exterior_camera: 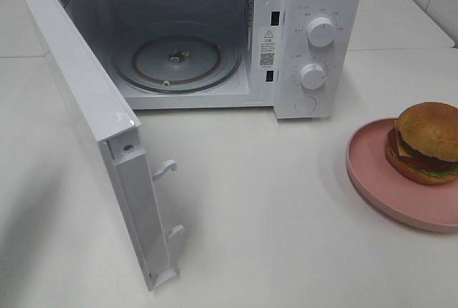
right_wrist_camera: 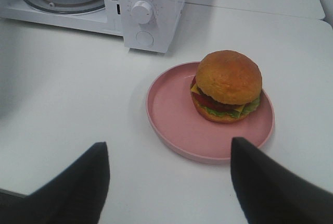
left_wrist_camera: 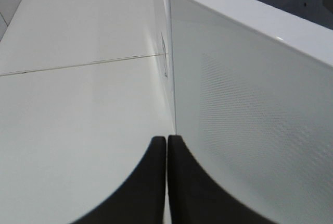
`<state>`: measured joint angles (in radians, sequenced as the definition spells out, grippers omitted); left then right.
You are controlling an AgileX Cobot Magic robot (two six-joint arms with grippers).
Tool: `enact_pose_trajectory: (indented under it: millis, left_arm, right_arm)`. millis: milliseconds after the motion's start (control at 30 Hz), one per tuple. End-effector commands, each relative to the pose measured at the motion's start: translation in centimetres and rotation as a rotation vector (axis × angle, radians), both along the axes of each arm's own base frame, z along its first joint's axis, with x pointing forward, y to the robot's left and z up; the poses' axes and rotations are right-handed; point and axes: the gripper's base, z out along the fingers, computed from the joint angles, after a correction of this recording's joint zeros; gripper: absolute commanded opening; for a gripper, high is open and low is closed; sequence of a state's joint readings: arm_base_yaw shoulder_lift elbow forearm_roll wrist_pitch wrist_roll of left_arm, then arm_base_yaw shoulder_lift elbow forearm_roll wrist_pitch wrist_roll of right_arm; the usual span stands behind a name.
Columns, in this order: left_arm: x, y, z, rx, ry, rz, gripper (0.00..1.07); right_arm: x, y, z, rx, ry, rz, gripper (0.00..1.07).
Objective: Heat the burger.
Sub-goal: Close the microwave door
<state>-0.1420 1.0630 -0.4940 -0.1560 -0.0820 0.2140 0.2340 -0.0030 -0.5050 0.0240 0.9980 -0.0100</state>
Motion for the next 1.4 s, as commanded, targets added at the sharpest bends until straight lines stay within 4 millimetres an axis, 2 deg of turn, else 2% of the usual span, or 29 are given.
enact_pose_trajectory:
  millis: [33,267,567,767,1067,1267,1400]
  left_arm:
    - [1.2,-0.1,-0.6,-0.006,-0.04,0.014,0.0]
    - [3.6,-2.1,-2.8,0.068,-0.076,-0.084,0.0]
    - [5.0,-4.0,-4.9,0.045,-0.11,-0.138,0.0]
    - [5.7,-6.3,-6.4,0.078,-0.111,-0.279,0.0]
    - [7.6,-8.8,-7.2,0.013,-0.082,-0.321,0.0]
    - [8.9,-11.1,-7.6,0.01,-0.085,-0.372,0.0]
    - [10.3,-13.4,-7.6,0.005,-0.099,-0.415,0.0]
  right_arm:
    - [-0.4,-0.1,0.1,0.004,-0.038,0.002,0.61]
    - [-0.4,-0.1,0.1,0.004,-0.038,0.002,0.61]
    - [-0.4,-0.1,0.1,0.004,-0.038,0.002,0.61]
    - [-0.4,-0.1,0.1,0.004,-0.038,0.002,0.61]
    - [-0.4,-0.1,0.1,0.004,-0.038,0.002,0.61]
    - [-0.4,-0.1,0.1,0.004,-0.038,0.002,0.61]
    - [-0.4,-0.1,0.1,0.004,-0.038,0.002,0.61]
